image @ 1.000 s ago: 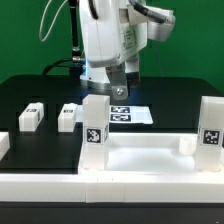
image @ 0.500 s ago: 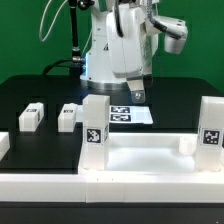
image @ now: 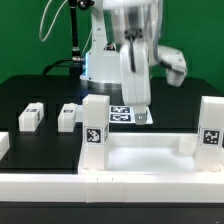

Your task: Assemble desk

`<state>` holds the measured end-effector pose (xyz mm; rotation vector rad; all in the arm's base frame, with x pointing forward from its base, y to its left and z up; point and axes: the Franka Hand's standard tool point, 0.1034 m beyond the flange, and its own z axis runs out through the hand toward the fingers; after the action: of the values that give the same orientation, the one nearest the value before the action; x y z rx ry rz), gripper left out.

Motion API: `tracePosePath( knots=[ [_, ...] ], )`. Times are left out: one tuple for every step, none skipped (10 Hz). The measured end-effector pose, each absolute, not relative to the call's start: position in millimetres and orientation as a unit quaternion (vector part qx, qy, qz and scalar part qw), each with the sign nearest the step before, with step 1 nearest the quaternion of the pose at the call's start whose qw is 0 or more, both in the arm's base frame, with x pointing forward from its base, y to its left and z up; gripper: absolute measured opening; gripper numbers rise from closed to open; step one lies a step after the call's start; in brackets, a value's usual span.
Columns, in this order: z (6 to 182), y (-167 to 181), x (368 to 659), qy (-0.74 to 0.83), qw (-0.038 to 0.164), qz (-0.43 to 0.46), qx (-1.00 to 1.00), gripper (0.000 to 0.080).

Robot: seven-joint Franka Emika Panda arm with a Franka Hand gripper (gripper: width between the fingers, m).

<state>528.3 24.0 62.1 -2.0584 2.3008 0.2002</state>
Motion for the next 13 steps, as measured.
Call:
tracePosePath(
  knots=[
    [46.9, 25.9, 520.0, 0.741, 0.013, 0.066, -0.668, 0.0649],
    [29.8, 28.6, 512.5, 0.738, 0.004, 0.056, -0.673, 0.0649],
    [17.4, 33.8, 505.2, 0.737, -0.011, 0.060, -0.673, 0.0649],
    [11.3, 37.4, 505.2, 0.736, -0.016, 0.060, -0.675, 0.0649],
    [12.2, 36.8, 506.2, 0.735, -0.013, 0.060, -0.675, 0.0649],
    [11.8, 36.5, 506.1, 0.735, -0.014, 0.060, -0.675, 0.0649],
    [11.3, 36.6, 505.7, 0.735, -0.014, 0.060, -0.675, 0.0513],
    [11.2, 36.6, 505.6, 0.735, -0.014, 0.060, -0.675, 0.0513],
    [11.1, 36.6, 505.6, 0.735, -0.014, 0.060, -0.675, 0.0372],
    [11.1, 36.5, 505.6, 0.735, -0.014, 0.060, -0.675, 0.0239],
    [11.0, 36.5, 505.6, 0.735, -0.014, 0.060, -0.675, 0.0073],
    [12.4, 36.4, 508.3, 0.734, -0.011, 0.055, -0.677, 0.0073],
    [12.5, 36.3, 508.7, 0.734, -0.011, 0.054, -0.677, 0.0072]
  ],
)
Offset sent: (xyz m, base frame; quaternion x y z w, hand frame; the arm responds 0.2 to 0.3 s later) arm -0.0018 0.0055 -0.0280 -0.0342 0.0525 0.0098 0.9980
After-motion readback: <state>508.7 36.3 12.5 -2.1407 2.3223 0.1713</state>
